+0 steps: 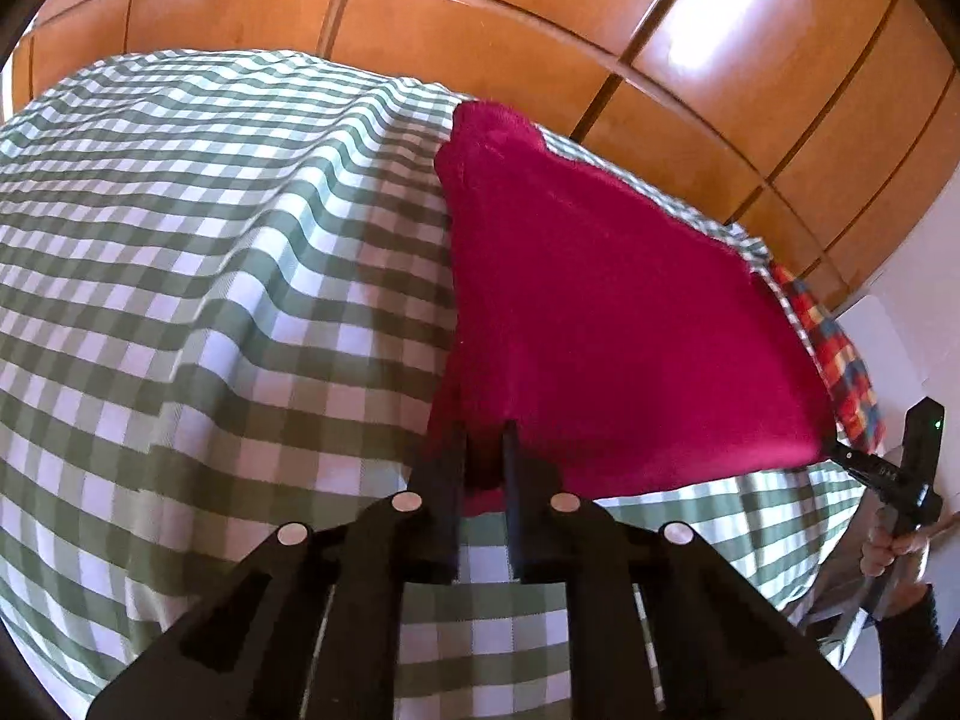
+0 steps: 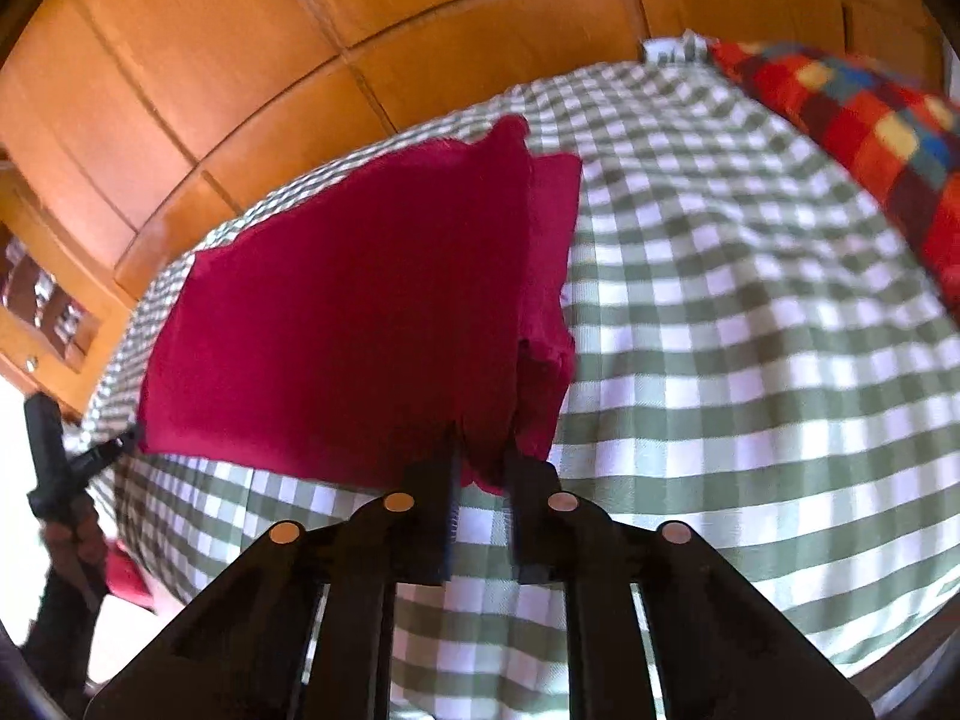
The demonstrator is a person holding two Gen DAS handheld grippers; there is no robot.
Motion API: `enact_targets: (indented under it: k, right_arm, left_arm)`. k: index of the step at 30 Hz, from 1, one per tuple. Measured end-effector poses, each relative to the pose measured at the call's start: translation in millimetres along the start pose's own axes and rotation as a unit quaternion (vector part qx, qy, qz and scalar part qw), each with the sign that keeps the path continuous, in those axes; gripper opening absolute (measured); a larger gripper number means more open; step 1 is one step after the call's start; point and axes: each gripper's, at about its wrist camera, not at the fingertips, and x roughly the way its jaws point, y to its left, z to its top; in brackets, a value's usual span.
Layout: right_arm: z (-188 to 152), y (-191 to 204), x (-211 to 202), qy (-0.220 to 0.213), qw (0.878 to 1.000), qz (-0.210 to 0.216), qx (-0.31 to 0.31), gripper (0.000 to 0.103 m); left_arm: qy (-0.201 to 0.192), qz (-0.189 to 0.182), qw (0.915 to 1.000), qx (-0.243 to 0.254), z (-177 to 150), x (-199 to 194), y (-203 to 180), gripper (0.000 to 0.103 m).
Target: Fold small clothes
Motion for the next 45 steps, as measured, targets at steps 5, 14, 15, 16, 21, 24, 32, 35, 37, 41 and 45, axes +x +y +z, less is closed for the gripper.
enact_targets:
  k: [5, 14, 15, 16, 21, 24, 32, 35, 37, 41, 45]
  right_arm:
    - [-13.0, -2.2, -13.2, 0.010, 1.000, -0.020, -0.016, 0.009]
    - [-35.2, -7.7, -10.2, 0.034, 0.999, -0.025, -0.004, 0.010]
    - [-32.6, -5.6, -11.7, 0.031, 0.999, -0.026, -0.006, 0.013]
    - [-28.2, -5.2, -14.3, 0.026, 0.999, -0.025, -0.004, 0.023]
    - [-5.6, 3.3, -25.7, -0.031, 0.998, -0.062, -0.004, 0.058]
    - [10.1, 17.7, -16.4, -0.041, 0.997, -0.063, -0.013, 0.058]
    - [51.3, 61.6, 31.2, -0.043, 0.995, -0.060, -0.060, 0.065]
    - [62.8, 63.4, 42.7, -0.047, 0.996, -0.060, -0.055, 0.065]
    - [70.5, 61.0, 50.7, -0.049, 0.995, -0.069, -0.048, 0.065]
    - [76.4, 45.7, 70.4, -0.039, 0.994, -0.098, -0.032, 0.065]
    - [69.9, 31.3, 87.3, -0.032, 0.993, -0.109, -0.028, 0.065]
  left_arm:
    - [0.021, -0.008, 0.9997, 0.012, -12.2, -15.1, 5.6, 0.007]
    - [0.014, 0.026, 0.9995, 0.009, -28.7, -31.6, -2.0, 0.019]
    - [0.006, 0.028, 0.9996, 0.004, -24.3, -33.5, -1.1, 0.024]
    - [-0.008, 0.038, 0.9993, 0.000, -18.8, -37.4, -0.3, 0.027]
    - [-0.048, 0.099, 0.9939, 0.011, 5.3, -38.5, -3.0, 0.038]
    - [-0.060, 0.134, 0.9889, 0.019, 22.3, -31.3, -8.9, 0.044]
    - [-0.084, 0.162, 0.9818, 0.052, 44.2, -22.3, -33.1, 0.054]
    - [-0.080, 0.165, 0.9808, 0.065, 47.0, -17.8, -39.2, 0.054]
    - [-0.077, 0.167, 0.9805, 0.070, 48.3, -14.1, -41.3, 0.054]
    - [-0.070, 0.168, 0.9805, 0.074, 51.7, -6.8, -42.2, 0.054]
    - [-0.065, 0.169, 0.9806, 0.074, 54.2, 0.2, -41.1, 0.054]
